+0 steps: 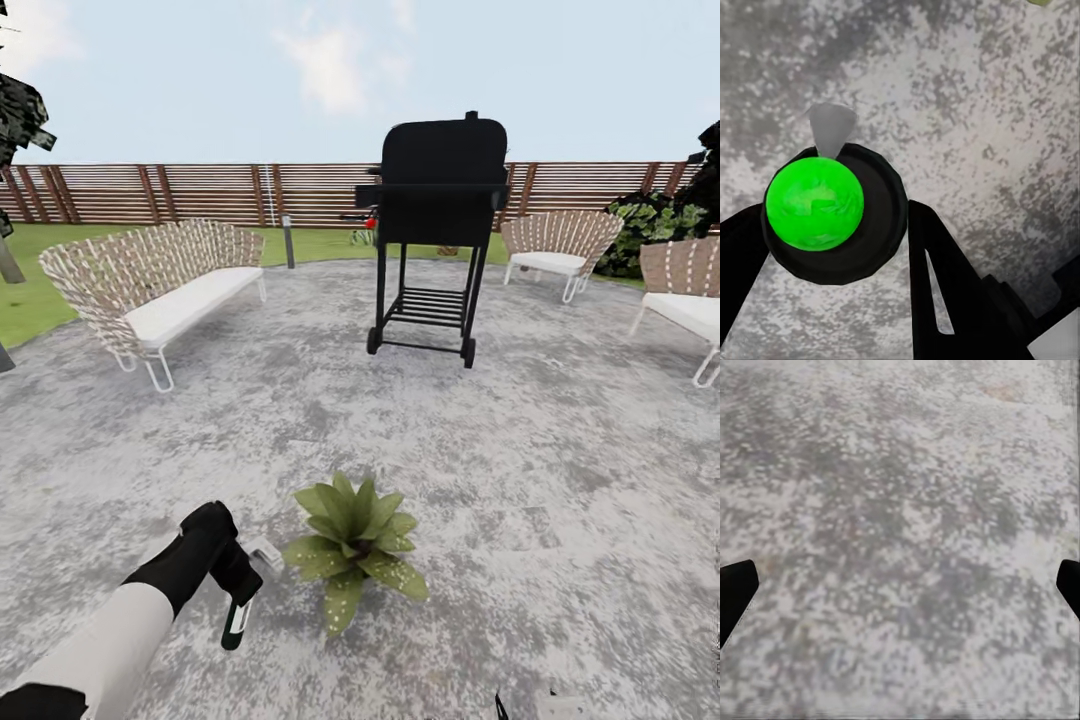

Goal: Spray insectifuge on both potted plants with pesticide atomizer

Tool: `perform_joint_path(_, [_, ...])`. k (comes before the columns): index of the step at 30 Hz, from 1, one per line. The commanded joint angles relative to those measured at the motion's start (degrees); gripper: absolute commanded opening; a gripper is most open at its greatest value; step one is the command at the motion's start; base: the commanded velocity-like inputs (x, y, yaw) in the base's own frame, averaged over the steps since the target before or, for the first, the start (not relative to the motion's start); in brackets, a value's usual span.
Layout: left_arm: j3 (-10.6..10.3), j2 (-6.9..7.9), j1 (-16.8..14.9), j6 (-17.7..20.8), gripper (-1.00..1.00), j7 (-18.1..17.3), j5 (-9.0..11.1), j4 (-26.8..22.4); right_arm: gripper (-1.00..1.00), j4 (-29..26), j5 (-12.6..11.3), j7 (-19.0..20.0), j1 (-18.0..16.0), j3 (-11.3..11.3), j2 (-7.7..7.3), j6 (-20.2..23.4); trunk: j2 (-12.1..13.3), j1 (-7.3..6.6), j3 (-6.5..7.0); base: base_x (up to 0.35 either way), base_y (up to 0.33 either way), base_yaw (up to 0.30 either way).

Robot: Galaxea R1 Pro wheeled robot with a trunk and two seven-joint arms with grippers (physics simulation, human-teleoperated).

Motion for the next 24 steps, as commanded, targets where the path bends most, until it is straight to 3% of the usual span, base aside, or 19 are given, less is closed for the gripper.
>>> perform_joint_path(1, [-0.19, 0.04, -0.01, 0.76, -1.0, -0.41, -0.3, -0.14, 1.0, 0.07, 0.6, -0.16, -0.05, -0.37, 0.01, -0.22, -0.02, -0.01, -0.05, -0.003, 0.311, -0.296])
perform_joint_path(13, [-0.2, -0.06, 0.15, 1.68, -1.0, -0.41, -0.3, -0.12, 1.0, 0.08, 0.6, -0.16, -0.05, -0.37, 0.01, -0.22, -0.02, -0.01, -0.05, 0.003, 0.334, -0.297])
perform_joint_path(24, [-0.31, -0.06, 0.6, 1.67, -1.0, -0.34, -0.3, -0.05, 1.0, 0.08, 0.6, -0.16, -0.05, -0.37, 0.01, -0.22, -0.02, -0.01, -0.05, 0.124, 0.272, -0.298])
